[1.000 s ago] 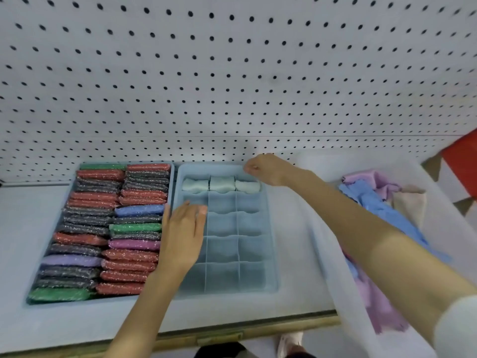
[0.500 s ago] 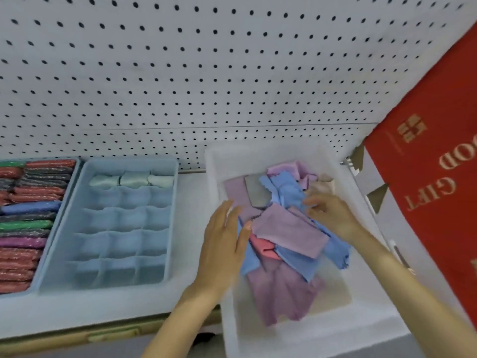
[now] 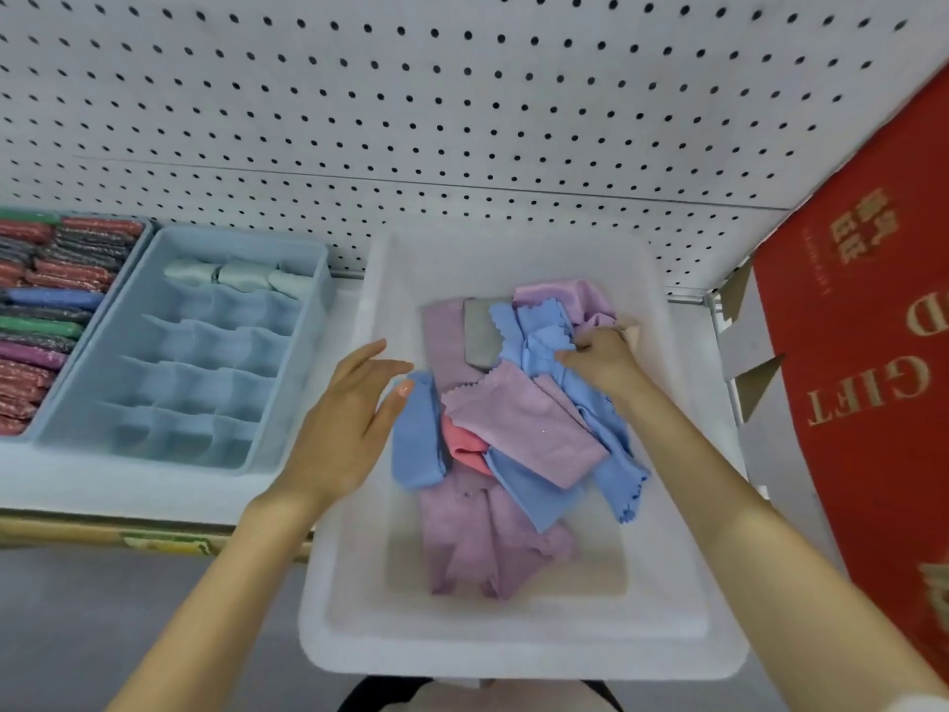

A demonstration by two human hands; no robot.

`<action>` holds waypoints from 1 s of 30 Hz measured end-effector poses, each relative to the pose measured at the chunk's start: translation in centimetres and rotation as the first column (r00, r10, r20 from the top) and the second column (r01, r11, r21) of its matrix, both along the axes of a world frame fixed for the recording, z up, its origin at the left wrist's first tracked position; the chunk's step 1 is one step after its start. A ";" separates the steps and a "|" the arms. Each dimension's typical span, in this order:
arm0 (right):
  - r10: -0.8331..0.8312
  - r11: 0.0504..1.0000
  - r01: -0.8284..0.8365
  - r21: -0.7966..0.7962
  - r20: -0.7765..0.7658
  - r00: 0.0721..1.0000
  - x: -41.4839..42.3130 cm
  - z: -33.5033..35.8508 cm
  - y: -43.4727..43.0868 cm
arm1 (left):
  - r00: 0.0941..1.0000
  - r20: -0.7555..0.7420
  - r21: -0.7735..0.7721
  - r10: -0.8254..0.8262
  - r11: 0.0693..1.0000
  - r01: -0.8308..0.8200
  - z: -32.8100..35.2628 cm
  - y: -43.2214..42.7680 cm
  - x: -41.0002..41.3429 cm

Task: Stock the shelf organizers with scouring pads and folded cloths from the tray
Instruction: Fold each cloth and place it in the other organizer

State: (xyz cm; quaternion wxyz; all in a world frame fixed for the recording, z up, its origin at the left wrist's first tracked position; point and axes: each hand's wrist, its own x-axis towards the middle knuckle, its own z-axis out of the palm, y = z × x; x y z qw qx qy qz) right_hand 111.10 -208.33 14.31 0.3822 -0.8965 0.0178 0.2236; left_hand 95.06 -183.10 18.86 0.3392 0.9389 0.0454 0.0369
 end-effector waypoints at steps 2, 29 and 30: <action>0.035 0.998 -0.034 0.051 -0.018 0.999 -0.5 0.6 -0.1 | 1.000 0.003 -0.002 0.010 1.000 -0.010 0.0 -0.2 -0.1; -0.230 0.516 0.178 0.838 -0.065 0.971 -11.2 20.9 2.6 | 0.870 0.492 -0.250 0.032 0.962 0.106 12.6 -9.4 1.9; -0.235 0.516 0.182 0.837 -0.066 0.970 -11.4 21.0 2.7 | 0.861 0.509 -0.214 0.008 0.970 0.118 12.5 -9.0 1.7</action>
